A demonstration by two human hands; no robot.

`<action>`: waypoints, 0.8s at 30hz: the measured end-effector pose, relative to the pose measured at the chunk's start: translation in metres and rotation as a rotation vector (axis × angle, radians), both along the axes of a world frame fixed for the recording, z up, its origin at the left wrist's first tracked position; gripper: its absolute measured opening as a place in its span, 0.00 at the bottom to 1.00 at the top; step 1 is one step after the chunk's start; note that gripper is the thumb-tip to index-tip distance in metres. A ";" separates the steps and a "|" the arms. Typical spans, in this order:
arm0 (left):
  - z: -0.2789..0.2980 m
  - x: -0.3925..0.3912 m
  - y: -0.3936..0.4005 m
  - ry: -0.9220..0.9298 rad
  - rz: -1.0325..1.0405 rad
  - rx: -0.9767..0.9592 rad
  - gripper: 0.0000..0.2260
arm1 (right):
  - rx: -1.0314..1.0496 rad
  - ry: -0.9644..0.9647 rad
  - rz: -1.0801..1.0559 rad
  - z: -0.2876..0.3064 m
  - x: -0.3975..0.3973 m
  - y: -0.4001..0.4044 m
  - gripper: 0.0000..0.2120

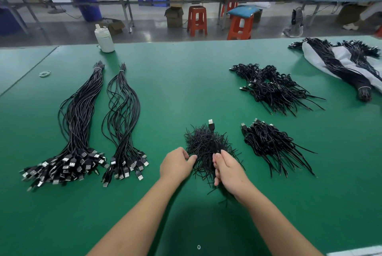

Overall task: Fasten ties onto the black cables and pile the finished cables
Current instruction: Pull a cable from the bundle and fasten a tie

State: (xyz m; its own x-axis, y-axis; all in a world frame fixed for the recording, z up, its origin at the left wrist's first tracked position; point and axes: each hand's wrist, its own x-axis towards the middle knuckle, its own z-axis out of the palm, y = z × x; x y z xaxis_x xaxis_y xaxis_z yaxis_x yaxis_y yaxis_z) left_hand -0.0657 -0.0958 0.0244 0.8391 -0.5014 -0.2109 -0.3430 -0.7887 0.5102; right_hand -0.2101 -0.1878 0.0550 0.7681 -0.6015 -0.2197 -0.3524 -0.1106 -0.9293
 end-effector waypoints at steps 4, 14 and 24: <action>0.002 -0.001 -0.009 0.046 0.097 -0.049 0.12 | -0.090 0.035 0.017 -0.001 0.000 0.002 0.15; 0.006 0.005 -0.009 0.119 0.092 -0.097 0.08 | -0.239 0.131 0.129 -0.018 -0.002 0.000 0.16; 0.005 0.006 0.019 0.049 -0.140 -0.031 0.10 | -0.187 0.081 0.069 -0.014 -0.004 0.001 0.17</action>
State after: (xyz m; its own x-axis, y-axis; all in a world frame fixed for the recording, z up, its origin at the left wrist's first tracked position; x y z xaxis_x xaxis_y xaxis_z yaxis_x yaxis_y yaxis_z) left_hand -0.0599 -0.0772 0.0289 0.7498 -0.6195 -0.2324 -0.4226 -0.7187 0.5522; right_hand -0.2144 -0.1870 0.0411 0.7932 -0.5841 -0.1721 -0.4108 -0.3046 -0.8594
